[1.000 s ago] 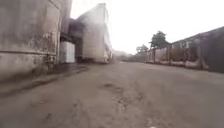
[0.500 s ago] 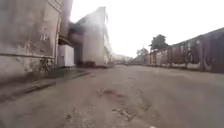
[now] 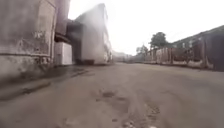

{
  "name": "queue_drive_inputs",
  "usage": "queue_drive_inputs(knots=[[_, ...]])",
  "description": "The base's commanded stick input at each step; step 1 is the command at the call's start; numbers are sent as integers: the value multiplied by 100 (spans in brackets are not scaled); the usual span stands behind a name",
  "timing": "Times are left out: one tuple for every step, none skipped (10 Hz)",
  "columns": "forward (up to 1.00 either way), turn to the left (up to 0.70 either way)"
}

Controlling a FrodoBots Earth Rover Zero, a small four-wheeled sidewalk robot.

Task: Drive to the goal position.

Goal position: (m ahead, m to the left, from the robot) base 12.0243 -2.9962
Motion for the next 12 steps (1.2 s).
queue_drive_inputs(knots=[[50, 0], [50, 0], [50, 0], [50, 0], [50, 0], [50, 0], [50, 0], [50, 0], [50, 0], [50, 0], [50, 0], [50, 0]])
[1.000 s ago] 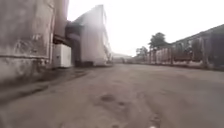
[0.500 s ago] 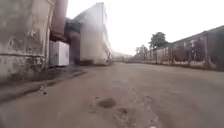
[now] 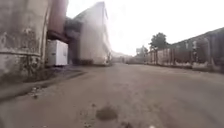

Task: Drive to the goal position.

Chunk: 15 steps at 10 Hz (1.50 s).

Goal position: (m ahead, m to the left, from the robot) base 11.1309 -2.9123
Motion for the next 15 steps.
queue_drive_inputs(knots=[[50, 0], [50, 0], [50, 0], [50, 0], [50, 0], [50, 0], [50, 0], [50, 0], [50, 0], [50, 0], [50, 0], [50, 0], [50, 0], [50, 0], [50, 0]])
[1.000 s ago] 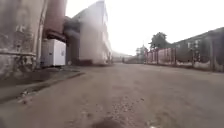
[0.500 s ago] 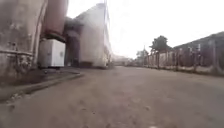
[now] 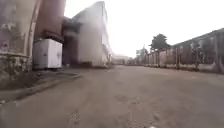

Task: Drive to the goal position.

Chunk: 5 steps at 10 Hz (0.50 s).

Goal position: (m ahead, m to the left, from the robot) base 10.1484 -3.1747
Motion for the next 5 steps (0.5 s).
queue_drive_inputs(knots=[[50, 0], [50, 0], [50, 0], [50, 0], [50, 0]])
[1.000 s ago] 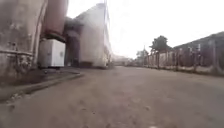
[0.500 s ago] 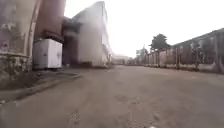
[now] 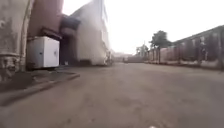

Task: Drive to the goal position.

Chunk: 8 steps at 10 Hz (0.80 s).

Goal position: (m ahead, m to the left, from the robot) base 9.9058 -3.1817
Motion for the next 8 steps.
queue_drive_inputs(knots=[[50, 0], [50, 0], [50, 0], [50, 0], [50, 0], [50, 0], [50, 0], [50, 0]])
